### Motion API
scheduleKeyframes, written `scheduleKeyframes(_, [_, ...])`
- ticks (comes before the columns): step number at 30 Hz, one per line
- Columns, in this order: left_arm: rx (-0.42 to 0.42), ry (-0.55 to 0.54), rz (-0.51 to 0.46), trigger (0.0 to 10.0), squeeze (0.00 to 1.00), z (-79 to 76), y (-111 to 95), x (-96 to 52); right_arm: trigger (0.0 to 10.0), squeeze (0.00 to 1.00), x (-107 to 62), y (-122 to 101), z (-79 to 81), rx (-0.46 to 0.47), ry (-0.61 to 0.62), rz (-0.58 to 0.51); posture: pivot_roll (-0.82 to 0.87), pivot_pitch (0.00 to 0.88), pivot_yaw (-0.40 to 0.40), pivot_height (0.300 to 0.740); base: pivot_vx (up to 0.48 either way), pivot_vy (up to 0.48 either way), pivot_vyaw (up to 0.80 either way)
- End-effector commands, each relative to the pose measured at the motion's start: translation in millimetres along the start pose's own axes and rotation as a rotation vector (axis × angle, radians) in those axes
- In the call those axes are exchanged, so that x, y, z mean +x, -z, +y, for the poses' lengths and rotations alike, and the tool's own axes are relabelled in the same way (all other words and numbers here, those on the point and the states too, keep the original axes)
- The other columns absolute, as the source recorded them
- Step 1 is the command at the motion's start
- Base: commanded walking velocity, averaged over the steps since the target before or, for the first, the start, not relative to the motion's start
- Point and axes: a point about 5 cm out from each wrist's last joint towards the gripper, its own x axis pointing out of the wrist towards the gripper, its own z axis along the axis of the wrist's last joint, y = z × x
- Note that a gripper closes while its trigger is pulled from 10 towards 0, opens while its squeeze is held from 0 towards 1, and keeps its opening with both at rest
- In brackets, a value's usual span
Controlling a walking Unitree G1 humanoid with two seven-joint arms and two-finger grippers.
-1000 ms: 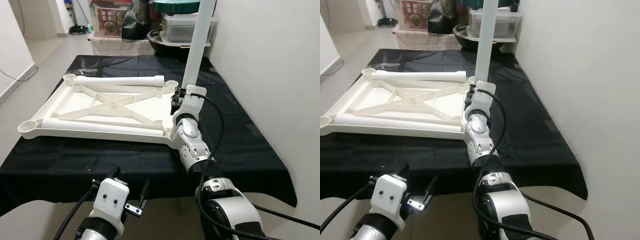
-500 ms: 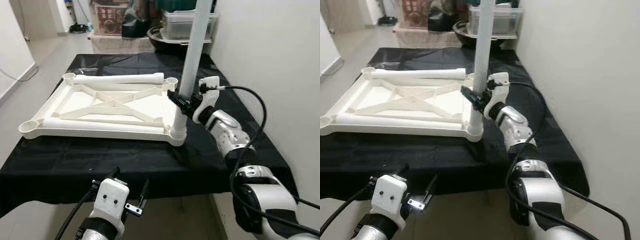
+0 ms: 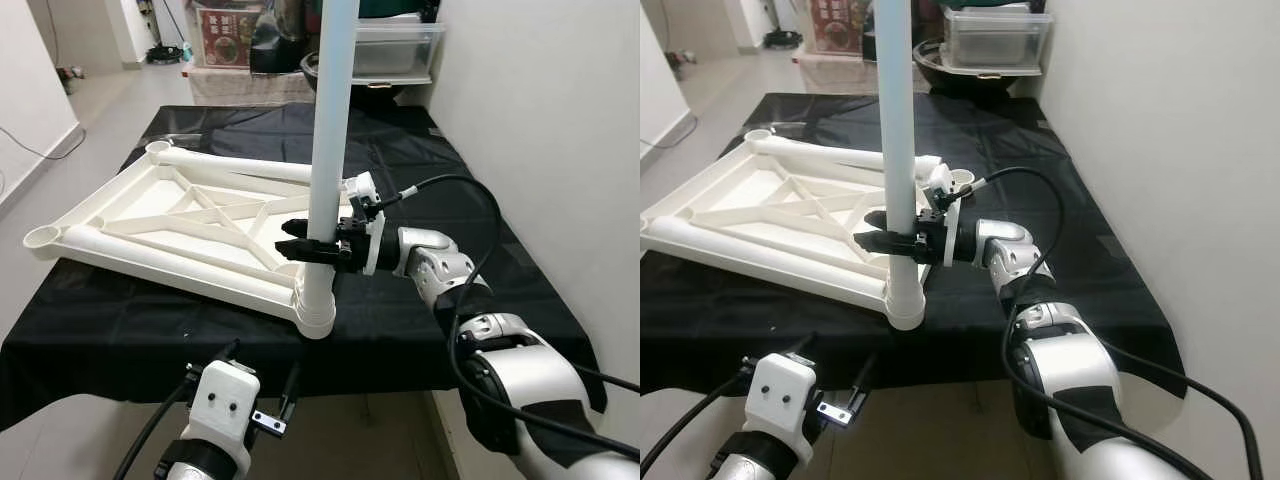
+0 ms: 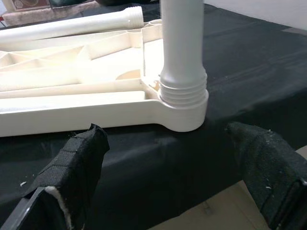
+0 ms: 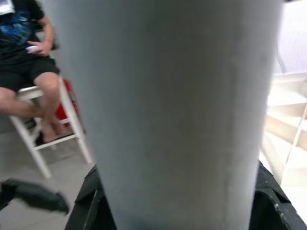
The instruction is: Building children table
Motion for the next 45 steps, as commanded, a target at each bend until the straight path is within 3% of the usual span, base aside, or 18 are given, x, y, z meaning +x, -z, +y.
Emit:
scheduleKeyframes(1, [-0.005, 0.004, 0.006, 10.0, 0.0, -0.9, 1, -0.8, 0.0, 0.0, 4.7, 2, 0.0, 0.059, 0.028, -0.052, 0.12, 0.095, -0.052, 0.74, 0.0, 0.0, 0.0])
scheduleKeyframes(6, [-0.014, 0.011, 0.007, 10.0, 0.0, -2.3, 1, 0.6, 0.0, 0.0, 2.5, 7, -6.0, 0.054, 0.182, -0.074, 0.11, 0.095, -0.048, 0.74, 0.0, 0.0, 0.0])
scheduleKeyframes(9, [-0.016, 0.004, 0.008, 10.0, 0.0, -1.7, 2, 0.9, 0.0, 0.0, -7.0, 14, -26.5, 0.003, 0.64, -0.027, 0.1, 0.097, -0.045, 0.74, 0.0, 0.0, 0.0])
scheduleKeyframes(10, [-0.016, 0.004, 0.008, 10.0, 0.0, -1.7, 2, 0.9, 0.0, 0.0, -7.0, 14, -26.5, 0.003, 0.64, -0.027, 0.1, 0.097, -0.045, 0.74, 0.0, 0.0, 0.0])
scheduleKeyframes(13, [-0.018, 0.003, 0.009, 10.0, 0.0, -1.0, 2, 1.1, 0.0, 0.0, -20.4, 20, -36.1, -0.02, 0.915, 0.001, 0.1, 0.097, -0.041, 0.74, 0.0, 0.0, 0.0])
scheduleKeyframes(14, [-0.018, 0.007, 0.01, 10.0, 0.0, -1.4, 2, 1.6, 0.0, 0.0, -36.4, 30, -41.4, 0.004, 1.163, 0.012, 0.09, 0.097, -0.039, 0.74, 0.0, 0.0, 0.0])
scheduleKeyframes(18, [-0.017, 0.012, 0.01, 10.0, 0.0, -2.5, 3, 2.1, 0.0, 0.0, -46.6, 39, -39.3, 0.02, 1.413, 0.0, 0.09, 0.096, -0.039, 0.74, 0.0, 0.0, 0.0])
scheduleKeyframes(20, [-0.017, 0.012, 0.01, 10.0, 0.0, -2.5, 3, 2.1, 0.0, 0.0, -46.6, 39, -39.3, 0.02, 1.413, 0.0, 0.09, 0.096, -0.039, 0.74, 0.0, 0.0, 0.0])
scheduleKeyframes(23, [-0.013, 0.01, 0.01, 10.0, 0.0, -2.0, 3, 1.7, 0.0, 0.0, -36.6, 46, -27.0, 0.078, 1.627, -0.037, 0.1, 0.1, -0.042, 0.74, 0.0, 0.0, 0.0])
scheduleKeyframes(28, [-0.011, 0.009, 0.01, 10.0, 0.0, -1.7, 2, 1.1, 0.0, 0.0, -19.1, 46, -21.5, 0.109, 1.633, -0.045, 0.1, 0.1, -0.042, 0.74, 0.0, 0.0, 0.0])
scheduleKeyframes(30, [-0.012, 0.007, 0.009, 10.0, 0.0, -1.8, 2, 1.3, 10.0, 0.0, -8.2, 39, -20.1, 0.088, 1.587, -0.1, 0.1, 0.107, -0.043, 0.74, 0.0, 0.0, 0.0])
scheduleKeyframes(31, [-0.012, 0.006, 0.009, 10.0, 0.0, -1.7, 2, 1.5, 10.0, 0.37, -3.9, 34, -20.3, 0.076, 1.533, -0.141, 0.1, 0.107, -0.043, 0.74, 0.0, 0.0, 0.0])
scheduleKeyframes(32, [-0.012, 0.005, 0.009, 10.0, 0.0, -1.5, 2, 1.6, 10.0, 1.0, -2.7, 28, -20.2, 0.056, 1.501, -0.182, 0.1, 0.107, -0.043, 0.74, 0.0, 0.0, 0.0])
scheduleKeyframes(35, [-0.012, 0.005, 0.009, 10.0, 0.0, -1.2, 2, 1.6, 10.0, 1.0, -2.8, 15, -21.5, 0.014, 1.435, -0.245, 0.1, 0.107, -0.043, 0.74, 0.0, 0.0, 0.0])
scheduleKeyframes(36, [-0.012, 0.007, 0.008, 10.0, 0.0, -1.5, 2, 1.5, 10.0, 0.0, -2.2, 14, -24.7, 0.031, 1.349, -0.23, 0.1, 0.107, -0.043, 0.74, 0.0, 0.0, 0.0])
scheduleKeyframes(41, [-0.013, 0.007, 0.009, 10.0, 0.0, -2.3, 2, 1.1, 10.0, 0.0, 0.5, 14, -24.6, 0.157, 0.965, -0.235, 0.08, 0.109, -0.042, 0.74, 0.0, 0.0, 0.0])
scheduleKeyframes(43, [-0.013, 0.007, 0.009, 10.0, 0.0, -2.3, 2, 1.1, 10.0, 0.0, 0.5, 14, -24.6, 0.157, 0.965, -0.235, 0.08, 0.109, -0.042, 0.74, 0.0, 0.0, 0.0])
scheduleKeyframes(45, [-0.013, 0.006, 0.009, 10.0, 0.0, -2.0, 2, 0.9, 10.0, 0.0, -7.6, 15, -23.6, 0.157, 0.769, -0.209, 0.08, 0.109, -0.042, 0.74, 0.0, 0.0, 0.0])
